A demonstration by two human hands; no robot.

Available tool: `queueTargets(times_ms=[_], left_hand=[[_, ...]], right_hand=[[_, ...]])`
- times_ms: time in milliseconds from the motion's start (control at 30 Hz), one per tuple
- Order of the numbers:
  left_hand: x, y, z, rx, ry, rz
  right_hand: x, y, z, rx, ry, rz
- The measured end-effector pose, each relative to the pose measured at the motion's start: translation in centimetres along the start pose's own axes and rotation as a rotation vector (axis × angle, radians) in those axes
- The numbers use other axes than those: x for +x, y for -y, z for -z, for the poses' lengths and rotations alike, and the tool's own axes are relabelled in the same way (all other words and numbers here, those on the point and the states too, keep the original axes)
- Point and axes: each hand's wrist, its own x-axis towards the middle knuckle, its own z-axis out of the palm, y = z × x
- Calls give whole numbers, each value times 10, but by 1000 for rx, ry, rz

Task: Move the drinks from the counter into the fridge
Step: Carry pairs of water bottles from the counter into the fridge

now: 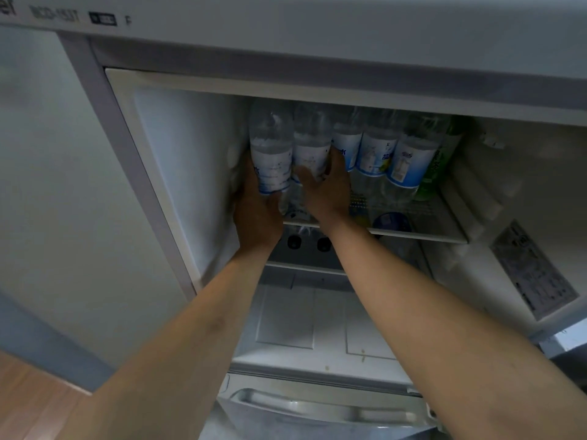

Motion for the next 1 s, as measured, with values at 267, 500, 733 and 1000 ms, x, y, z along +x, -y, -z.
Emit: queueTargets(times_ms=[267, 500, 733, 1000], left_hand=[[-6, 9, 1, 35, -34, 34], [-58, 12, 13, -10, 2, 173], [-110, 35, 20, -172, 50, 160], [-155, 63, 23, -146, 160, 210]], right_hand=[[-16, -16, -6, -123, -91, -53], [-27, -23, -11, -125, -171, -85], [-64, -18, 3, -83, -337, -52], [-136, -31, 45, -100, -379, -54]])
